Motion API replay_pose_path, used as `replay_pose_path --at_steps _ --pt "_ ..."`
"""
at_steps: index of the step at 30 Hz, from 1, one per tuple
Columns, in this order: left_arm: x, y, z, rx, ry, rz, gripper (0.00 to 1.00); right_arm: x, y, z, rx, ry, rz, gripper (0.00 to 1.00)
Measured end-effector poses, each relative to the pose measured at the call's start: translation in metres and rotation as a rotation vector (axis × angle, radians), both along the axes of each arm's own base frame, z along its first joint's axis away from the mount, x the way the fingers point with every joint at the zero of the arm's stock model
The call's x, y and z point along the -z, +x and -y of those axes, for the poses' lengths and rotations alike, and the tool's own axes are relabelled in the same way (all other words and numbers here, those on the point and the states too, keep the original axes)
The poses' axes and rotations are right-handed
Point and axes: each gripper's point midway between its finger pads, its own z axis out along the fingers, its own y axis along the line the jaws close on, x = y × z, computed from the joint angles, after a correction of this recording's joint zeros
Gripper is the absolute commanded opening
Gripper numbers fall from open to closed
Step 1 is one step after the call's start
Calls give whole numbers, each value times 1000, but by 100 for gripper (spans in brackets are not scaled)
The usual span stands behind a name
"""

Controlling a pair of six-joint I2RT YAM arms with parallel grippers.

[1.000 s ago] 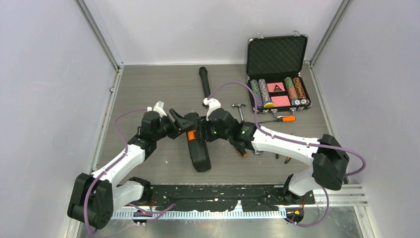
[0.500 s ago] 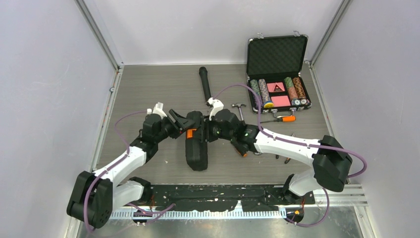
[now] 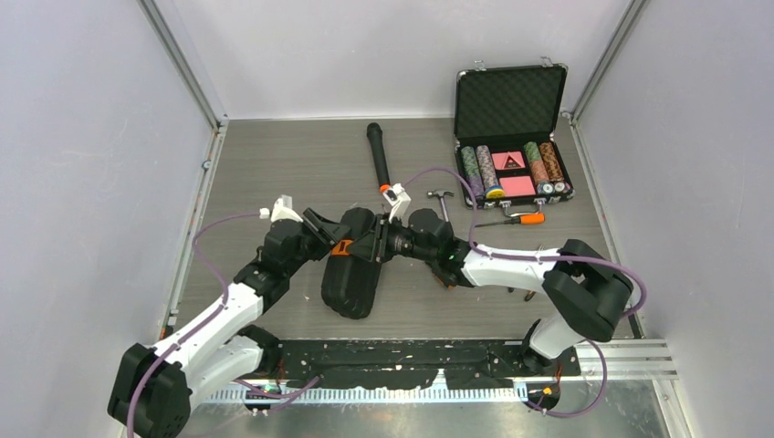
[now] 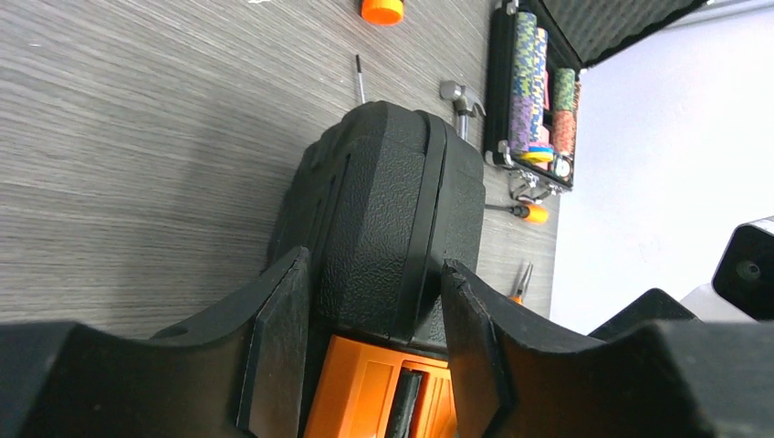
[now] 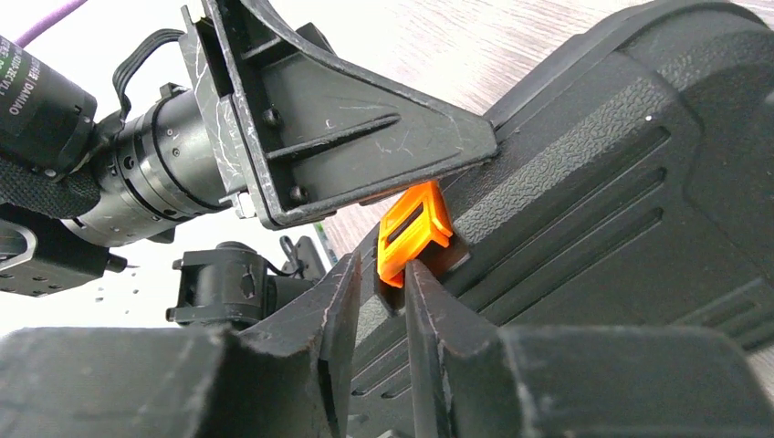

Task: Pack the tool kit

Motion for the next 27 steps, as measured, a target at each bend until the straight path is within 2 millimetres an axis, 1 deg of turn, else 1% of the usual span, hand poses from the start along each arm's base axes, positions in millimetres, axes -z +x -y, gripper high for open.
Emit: replay_pose_path --at_steps 1,4,6,9,14,17,20,21,22,24,26,27 --pt "0 -1 -1 -8 6 1 23 0 0 -2 -6 13 1 26" --pt "1 -2 -7 -44 34 4 18 1 0 -7 -33 50 3 18" --pt "1 -4 -8 -53 44 6 18 0 0 -9 -51 74 12 16" --pt "-1 -12 -3 -26 43 6 17 -9 1 -12 -73 120 45 16" --pt "-4 -15 -1 -20 59 6 18 -7 -1 -14 -113 134 48 17" --pt "-6 -17 -3 -24 79 9 19 -9 -1 -14 -129 138 53 23" --pt "9 -32 -6 6 134 -47 20 -14 4 -12 -109 139 70 30" --pt "13 -37 -8 16 150 -60 22 -14 4 -10 -101 128 74 34" --pt "15 -39 -9 20 158 -69 24 -16 5 -7 -91 121 79 36" --pt "17 -44 -11 28 175 -77 28 -21 4 3 -66 99 94 41" --pt "19 -46 -13 32 188 -81 32 -33 2 17 -36 76 121 47" --pt "20 -47 -15 34 199 -84 37 -43 1 24 -19 68 144 51"
